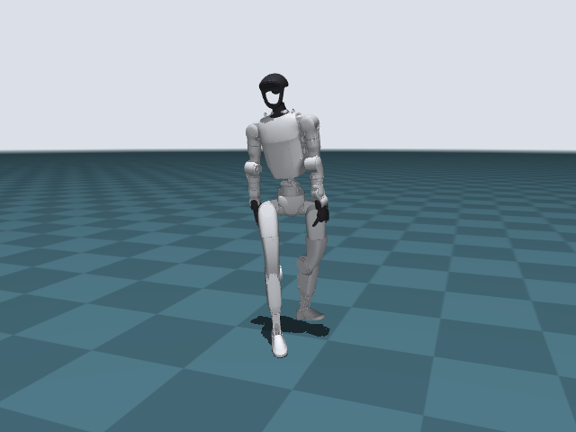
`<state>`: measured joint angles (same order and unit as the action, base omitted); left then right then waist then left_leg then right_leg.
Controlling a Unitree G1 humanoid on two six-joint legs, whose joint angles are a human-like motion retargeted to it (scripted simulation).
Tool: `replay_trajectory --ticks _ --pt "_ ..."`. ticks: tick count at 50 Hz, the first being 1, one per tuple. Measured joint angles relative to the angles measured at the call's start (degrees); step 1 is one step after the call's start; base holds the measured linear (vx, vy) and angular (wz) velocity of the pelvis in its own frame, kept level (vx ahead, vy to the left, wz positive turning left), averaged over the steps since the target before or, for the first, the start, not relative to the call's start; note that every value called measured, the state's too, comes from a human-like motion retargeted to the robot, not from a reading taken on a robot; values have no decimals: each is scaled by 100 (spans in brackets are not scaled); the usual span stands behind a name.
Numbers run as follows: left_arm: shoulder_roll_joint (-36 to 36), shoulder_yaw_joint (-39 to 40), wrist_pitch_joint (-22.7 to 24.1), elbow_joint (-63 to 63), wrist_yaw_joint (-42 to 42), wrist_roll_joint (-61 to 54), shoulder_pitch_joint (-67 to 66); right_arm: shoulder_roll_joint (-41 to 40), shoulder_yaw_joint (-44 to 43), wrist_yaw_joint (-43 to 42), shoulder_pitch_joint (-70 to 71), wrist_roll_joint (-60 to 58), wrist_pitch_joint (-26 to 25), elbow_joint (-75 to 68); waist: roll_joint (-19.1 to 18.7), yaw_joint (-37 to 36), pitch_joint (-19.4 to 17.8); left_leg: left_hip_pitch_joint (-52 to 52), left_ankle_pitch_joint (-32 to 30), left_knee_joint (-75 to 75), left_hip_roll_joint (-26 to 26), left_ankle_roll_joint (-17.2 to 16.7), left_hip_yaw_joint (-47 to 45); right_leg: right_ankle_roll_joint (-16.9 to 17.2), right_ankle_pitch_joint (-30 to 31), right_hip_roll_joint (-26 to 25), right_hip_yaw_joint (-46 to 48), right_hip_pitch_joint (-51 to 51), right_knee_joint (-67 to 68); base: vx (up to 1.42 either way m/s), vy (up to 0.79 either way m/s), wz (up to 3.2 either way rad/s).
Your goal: In place motions
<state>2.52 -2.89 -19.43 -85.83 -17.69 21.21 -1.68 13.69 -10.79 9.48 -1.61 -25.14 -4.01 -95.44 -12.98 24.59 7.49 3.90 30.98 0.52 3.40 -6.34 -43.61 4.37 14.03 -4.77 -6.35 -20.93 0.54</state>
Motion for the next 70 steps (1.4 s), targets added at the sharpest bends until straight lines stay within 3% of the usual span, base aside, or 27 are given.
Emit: replay_trajectory --ticks 11,20,32,38,45,48,50,52,56,62,70 --pt "-193 167 205 242 44 -719 378 667 -353 -733 -223 259 189 374 1048 -1907 -15 -531 -437 158 -471 353 2591 -378 -861 1036 1914 970 44 -17 37 196" --pt "-376 635 203 -495 601 -1210 265 542 -230 -527 -138 27 274 1095 1401 -2770 -114 -907 -841 126 -744 401 3689 -305 -1103 1399 3167 1557 -137 -22 14 145" --pt "-419 1688 81 -977 580 -1308 -567 -364 638 857 607 310 507 2175 1516 -3129 -154 -862 -1036 22 -839 399 3982 -221 -1108 1457 3742 1896 -212 -7 7 42" --pt "-359 1957 136 -1012 575 -1204 -763 -545 1180 720 606 -377 721 2486 1590 -3196 -128 -781 -965 49 -913 543 4045 -197 -1006 1502 3644 1896 -179 -1 7 -16" --pt "-351 1669 98 -1157 915 -1651 -466 -688 947 317 268 -803 755 2038 1651 -3035 -48 -711 -958 -2 -1049 731 4077 -149 -910 1601 3502 1839 -99 -4 9 -31" --pt "-376 1091 84 -1157 1384 -1856 -144 -607 735 -160 187 -870 652 1189 1698 -4134 -140 -846 -994 20 -1003 932 2848 -199 -740 1401 2142 1467 -46 -12 13 -286" --pt "-336 455 -69 -1157 1770 -1816 249 -435 525 -352 56 -794 459 631 1545 -3131 -69 -757 -989 -1 -1063 866 3799 -108 -958 1622 3043 1635 133 -16 12 221" --pt "-287 122 -86 -1137 1760 -1528 807 -226 373 -343 -183 -694 316 264 1434 -2729 -129 -655 -1015 -74 -1089 880 4067 -82 -1048 1686 3263 1693 268 -18 13 158" --pt "-234 -160 132 -530 1102 -914 1898 136 -55 -380 -761 -352 123 -178 1296 -2613 -385 -597 -1070 -100 -1088 949 4068 10 -1119 1646 3034 1718 497 -16 7 -8" --pt "-271 -170 385 494 376 -720 2994 231 -567 -456 -1721 491 -376 -196 1251 -2421 -448 -603 -1136 -92 -1080 968 4233 2 -1288 1405 2298 1628 691 -3 -5 5" --pt "-250 -105 902 1591 -58 -810 2695 -160 -301 -614 -1633 1956 -639 -196 1235 -2613 -313 -626 -1125 -71 -1080 899 4259 -17 -1065 1433 2703 1789 213 6 -6 3"
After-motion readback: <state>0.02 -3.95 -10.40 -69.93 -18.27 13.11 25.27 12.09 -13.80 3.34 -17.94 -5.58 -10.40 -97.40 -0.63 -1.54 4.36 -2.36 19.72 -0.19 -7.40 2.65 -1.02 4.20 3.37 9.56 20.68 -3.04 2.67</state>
